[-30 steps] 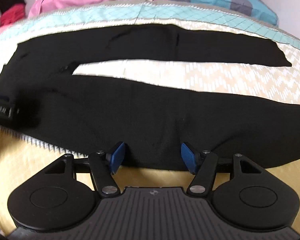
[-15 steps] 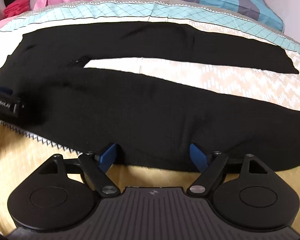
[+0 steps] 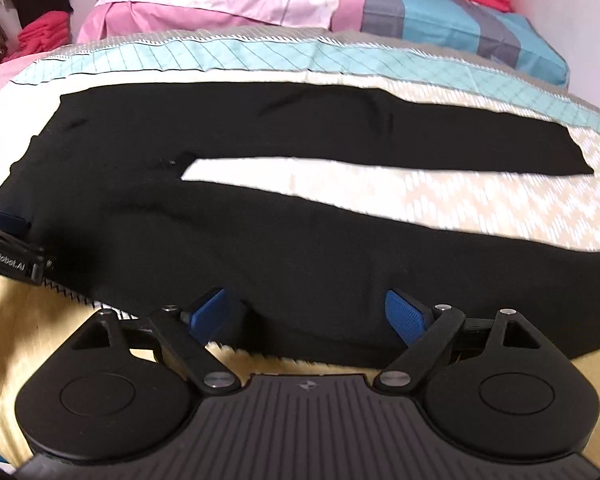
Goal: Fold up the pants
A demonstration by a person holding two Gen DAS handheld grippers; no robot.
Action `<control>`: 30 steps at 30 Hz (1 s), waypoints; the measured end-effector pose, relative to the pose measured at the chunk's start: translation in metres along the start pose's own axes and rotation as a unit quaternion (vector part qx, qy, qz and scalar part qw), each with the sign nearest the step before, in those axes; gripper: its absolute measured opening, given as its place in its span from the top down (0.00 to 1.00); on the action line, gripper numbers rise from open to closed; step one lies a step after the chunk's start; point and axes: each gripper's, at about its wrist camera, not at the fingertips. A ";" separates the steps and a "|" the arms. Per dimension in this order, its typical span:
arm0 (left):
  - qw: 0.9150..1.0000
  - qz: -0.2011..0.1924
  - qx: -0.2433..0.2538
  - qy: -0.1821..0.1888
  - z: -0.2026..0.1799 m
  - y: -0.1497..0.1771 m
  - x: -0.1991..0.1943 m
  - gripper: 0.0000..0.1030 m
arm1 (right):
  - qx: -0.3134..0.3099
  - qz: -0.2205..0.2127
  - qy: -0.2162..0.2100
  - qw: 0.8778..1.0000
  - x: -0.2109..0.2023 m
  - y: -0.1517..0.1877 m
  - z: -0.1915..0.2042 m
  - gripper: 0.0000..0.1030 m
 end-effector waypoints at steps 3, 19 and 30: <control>1.000 -0.011 -0.012 0.002 0.002 -0.004 -0.010 0.00 | -0.011 -0.009 -0.008 1.000 0.005 -0.010 0.009 0.20; 0.997 -0.024 -0.042 -0.055 0.027 0.001 0.000 0.00 | -0.093 0.041 -0.048 0.994 0.004 -0.013 0.030 0.30; 0.994 -0.024 -0.076 -0.079 0.046 0.001 -0.006 0.00 | -0.160 0.043 -0.127 0.978 0.027 -0.010 0.087 0.48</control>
Point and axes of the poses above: each gripper's, at about its wrist camera, not at the fingertips, and x roughly the way its jaws point, z to its left, y to its underside, and after that the axes turned 6 degrees about -x, right-handed
